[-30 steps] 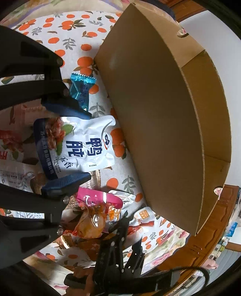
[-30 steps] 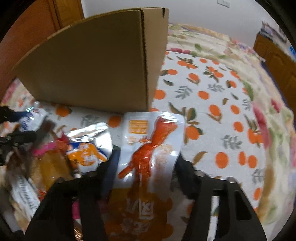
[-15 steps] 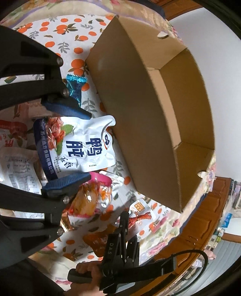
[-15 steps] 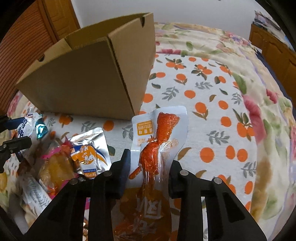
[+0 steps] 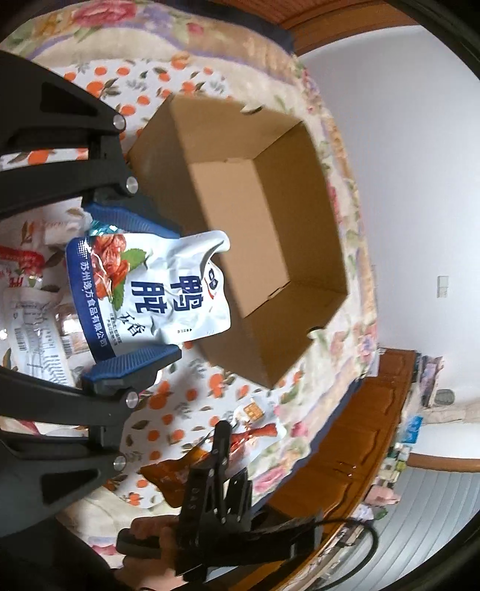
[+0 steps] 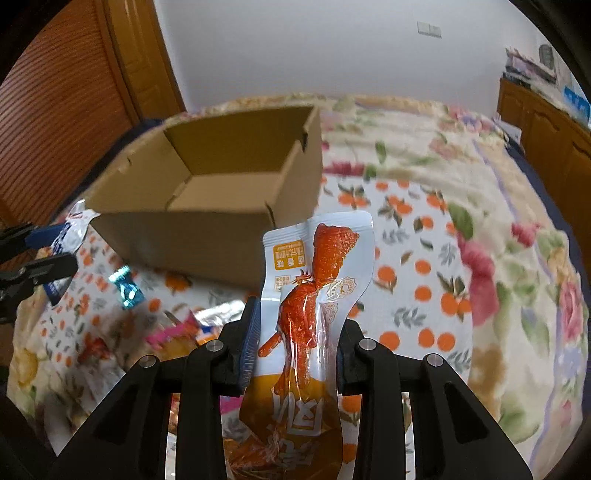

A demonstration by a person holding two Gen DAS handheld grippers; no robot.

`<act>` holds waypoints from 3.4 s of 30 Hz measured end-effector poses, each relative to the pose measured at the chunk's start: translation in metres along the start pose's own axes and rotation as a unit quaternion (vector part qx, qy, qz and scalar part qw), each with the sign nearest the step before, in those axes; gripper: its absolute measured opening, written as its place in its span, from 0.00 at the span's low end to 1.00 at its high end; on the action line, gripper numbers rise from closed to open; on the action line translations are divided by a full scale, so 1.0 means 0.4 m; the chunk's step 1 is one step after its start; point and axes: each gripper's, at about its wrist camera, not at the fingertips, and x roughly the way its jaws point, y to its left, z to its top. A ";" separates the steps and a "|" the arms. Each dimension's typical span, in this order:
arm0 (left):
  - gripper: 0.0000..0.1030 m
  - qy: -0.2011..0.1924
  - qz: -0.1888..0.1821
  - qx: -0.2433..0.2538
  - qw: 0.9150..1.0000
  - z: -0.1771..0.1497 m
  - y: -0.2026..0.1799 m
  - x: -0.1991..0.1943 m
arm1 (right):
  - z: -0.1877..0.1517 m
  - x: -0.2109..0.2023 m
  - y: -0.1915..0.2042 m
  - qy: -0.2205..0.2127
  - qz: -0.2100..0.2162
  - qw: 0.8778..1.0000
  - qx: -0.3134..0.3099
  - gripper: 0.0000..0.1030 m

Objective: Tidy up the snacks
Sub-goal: 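Close the left gripper on the white pouch while the right gripper grasps the orange pouch, then carry both pouches over the box and open both grippers to drop them, then withdraw both grippers from the box back toward the remaining snacks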

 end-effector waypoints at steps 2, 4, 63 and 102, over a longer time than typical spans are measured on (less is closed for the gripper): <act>0.56 -0.008 0.004 -0.003 1.000 0.013 0.012 -0.012 | 0.020 -0.015 0.013 -0.009 0.002 1.000 -0.006 0.31; 0.56 -0.019 0.011 -0.008 1.000 0.034 0.027 -0.022 | 0.038 -0.027 0.026 -0.019 0.005 1.000 -0.011 0.31; 0.58 0.040 0.036 -0.066 0.996 0.103 0.258 0.286 | 0.361 0.331 0.187 0.002 -0.055 0.995 -0.077 0.27; 0.97 -0.016 0.035 -0.109 0.993 -0.151 0.026 -0.147 | -0.110 -0.155 0.160 -0.021 0.017 1.000 -0.002 0.71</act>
